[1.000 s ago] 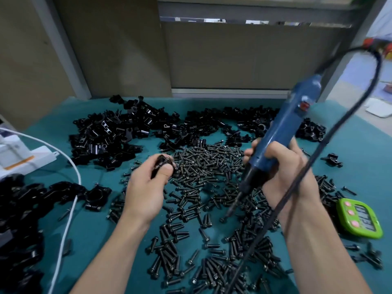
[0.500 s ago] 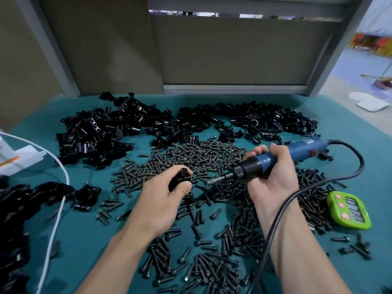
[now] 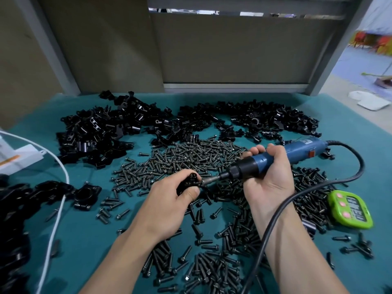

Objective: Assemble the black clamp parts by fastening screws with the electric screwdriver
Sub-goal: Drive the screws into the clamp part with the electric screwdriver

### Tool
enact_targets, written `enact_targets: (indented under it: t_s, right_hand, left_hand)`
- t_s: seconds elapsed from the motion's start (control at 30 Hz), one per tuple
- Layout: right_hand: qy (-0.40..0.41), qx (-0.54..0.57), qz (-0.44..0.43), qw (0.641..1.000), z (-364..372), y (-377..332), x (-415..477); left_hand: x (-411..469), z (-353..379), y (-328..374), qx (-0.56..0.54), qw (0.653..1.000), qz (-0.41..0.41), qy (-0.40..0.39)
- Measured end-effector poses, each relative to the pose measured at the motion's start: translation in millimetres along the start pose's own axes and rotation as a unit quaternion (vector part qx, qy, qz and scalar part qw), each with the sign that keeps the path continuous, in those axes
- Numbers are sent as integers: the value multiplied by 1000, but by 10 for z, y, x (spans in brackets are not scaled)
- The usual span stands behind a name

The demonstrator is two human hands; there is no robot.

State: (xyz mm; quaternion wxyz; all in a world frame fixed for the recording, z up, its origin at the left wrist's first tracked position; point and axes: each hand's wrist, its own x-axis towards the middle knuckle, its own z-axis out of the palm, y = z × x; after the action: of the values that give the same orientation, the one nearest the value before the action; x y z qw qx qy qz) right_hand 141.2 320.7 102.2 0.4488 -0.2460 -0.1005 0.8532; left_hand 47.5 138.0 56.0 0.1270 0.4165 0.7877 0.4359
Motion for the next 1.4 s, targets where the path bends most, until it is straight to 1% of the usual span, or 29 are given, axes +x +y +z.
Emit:
enact_targets:
  t_s: [0.27, 0.57, 0.83, 1.07, 1.23, 1.4]
  right_hand:
    - [12, -9, -13, 1000, -10, 15, 2]
    - [-25, -17, -41, 999, 3, 68, -10]
    - [-52, -44, -76, 995, 27, 82, -35]
    - [-66, -32, -74, 995, 47, 139, -100]
    - [-94, -24, -80, 992, 55, 118, -118]
    - [-94, -18, -67, 993, 42, 147, -120]
  left_hand:
    - [-5, -4, 14, -14, 1000, -3, 8]
    - [12, -25, -9, -63, 997, -26, 22]
    - [8, -36, 3, -63, 997, -35, 33]
    - [6, -57, -29, -77, 996, -40, 36]
    - [10, -58, -2, -70, 996, -38, 34]
    - [7, -65, -20, -57, 997, -34, 39]
